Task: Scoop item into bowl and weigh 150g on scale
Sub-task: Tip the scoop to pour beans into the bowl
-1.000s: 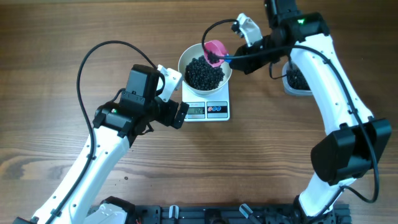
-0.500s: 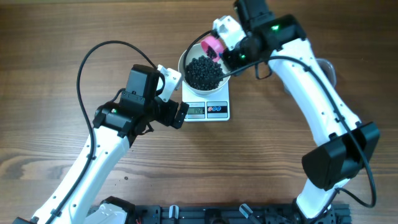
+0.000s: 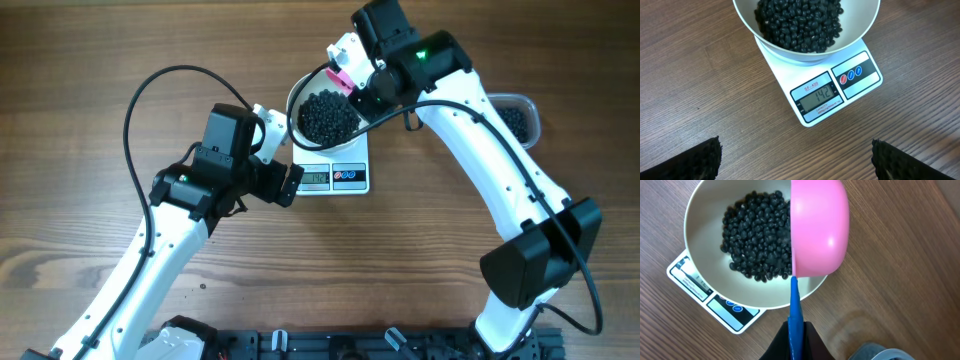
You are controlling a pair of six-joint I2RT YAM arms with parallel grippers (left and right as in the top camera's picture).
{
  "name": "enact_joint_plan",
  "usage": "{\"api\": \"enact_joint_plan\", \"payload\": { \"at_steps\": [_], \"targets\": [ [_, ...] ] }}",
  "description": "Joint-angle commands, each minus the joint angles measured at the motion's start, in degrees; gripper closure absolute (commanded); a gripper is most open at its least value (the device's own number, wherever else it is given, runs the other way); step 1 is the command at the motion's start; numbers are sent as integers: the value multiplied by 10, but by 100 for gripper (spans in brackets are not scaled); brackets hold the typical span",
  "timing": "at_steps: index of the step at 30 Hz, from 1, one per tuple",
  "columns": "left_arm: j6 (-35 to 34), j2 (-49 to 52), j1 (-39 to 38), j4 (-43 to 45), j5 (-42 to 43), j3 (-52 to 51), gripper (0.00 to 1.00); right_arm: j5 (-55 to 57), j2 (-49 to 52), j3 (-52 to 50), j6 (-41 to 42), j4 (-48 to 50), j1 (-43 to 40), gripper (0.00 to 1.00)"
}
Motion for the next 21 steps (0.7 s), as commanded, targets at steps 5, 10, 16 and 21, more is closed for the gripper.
{"api": "enact_joint_plan", "payload": {
  "at_steps": [5,10,16,21],
  "targets": [
    [7,-7,3,0,-3,-4,0,10,-47,16,-13,6,2,96],
    [7,-7,3,0,-3,-4,0,9,-47,16,-9,4,2,96],
    [7,-7,3,0,-3,-4,0,-3,-47,16,-8,5,2,96],
    [7,-7,3,0,-3,-4,0,-3,-47,16,3,5,2,96]
  ]
}}
